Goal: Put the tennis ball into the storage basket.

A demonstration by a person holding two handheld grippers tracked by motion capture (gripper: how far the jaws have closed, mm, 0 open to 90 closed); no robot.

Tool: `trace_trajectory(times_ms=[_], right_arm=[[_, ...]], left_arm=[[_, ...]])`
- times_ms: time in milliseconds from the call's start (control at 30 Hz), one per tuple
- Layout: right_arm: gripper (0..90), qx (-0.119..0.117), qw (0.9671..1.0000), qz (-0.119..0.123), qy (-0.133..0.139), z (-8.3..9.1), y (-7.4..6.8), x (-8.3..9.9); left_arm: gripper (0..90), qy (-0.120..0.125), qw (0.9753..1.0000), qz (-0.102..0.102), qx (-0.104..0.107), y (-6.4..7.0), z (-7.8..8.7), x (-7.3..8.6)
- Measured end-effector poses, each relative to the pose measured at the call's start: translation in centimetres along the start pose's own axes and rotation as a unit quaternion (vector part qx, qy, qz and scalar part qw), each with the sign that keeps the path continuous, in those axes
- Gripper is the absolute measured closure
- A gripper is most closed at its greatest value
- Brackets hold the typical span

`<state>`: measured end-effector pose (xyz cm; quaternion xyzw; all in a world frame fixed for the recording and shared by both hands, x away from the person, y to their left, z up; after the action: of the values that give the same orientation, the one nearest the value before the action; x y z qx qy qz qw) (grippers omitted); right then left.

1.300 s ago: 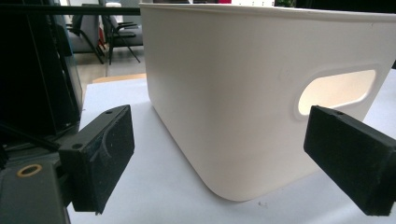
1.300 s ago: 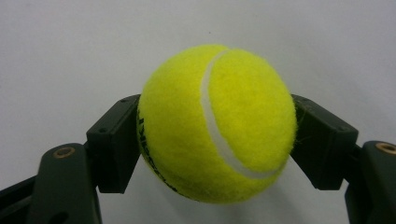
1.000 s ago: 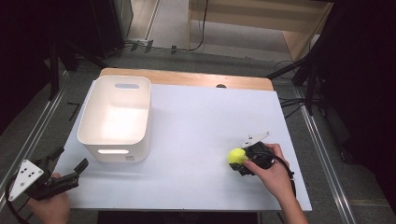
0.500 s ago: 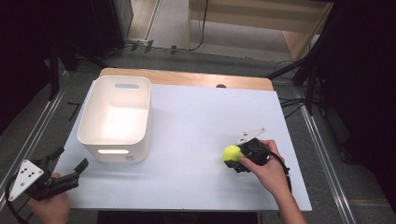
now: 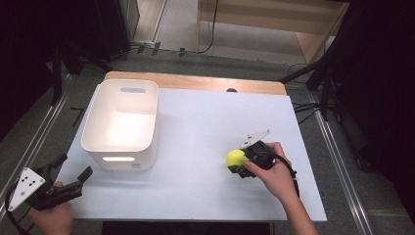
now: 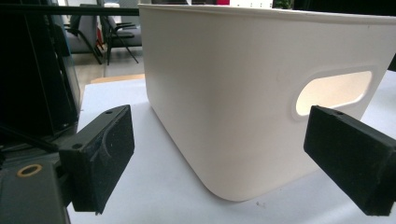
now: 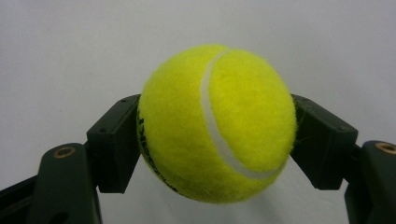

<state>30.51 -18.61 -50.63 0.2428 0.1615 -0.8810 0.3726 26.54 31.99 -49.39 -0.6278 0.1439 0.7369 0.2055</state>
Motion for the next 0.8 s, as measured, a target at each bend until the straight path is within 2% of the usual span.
trace_trajectory(times_ms=[800], right_arm=[[24.0, -0.014, 0.9998, 0.014, 0.003, 0.0, -0.6, -2.1]], left_arm=[[8.5, -0.001, 1.0000, -0.002, 0.001, 0.0, 0.0, 0.0]])
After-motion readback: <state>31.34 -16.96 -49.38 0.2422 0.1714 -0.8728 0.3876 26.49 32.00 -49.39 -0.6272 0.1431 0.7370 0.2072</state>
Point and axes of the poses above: each handheld gripper's, and its own axes: z roughly backward along the jaws, x roughly out of its underside, y roughly to its right, the point moved 6 cm from there along -z, roughly forward along the jaws, and after that the axes turned 3 degrees about -z, right-handed, at the moved point
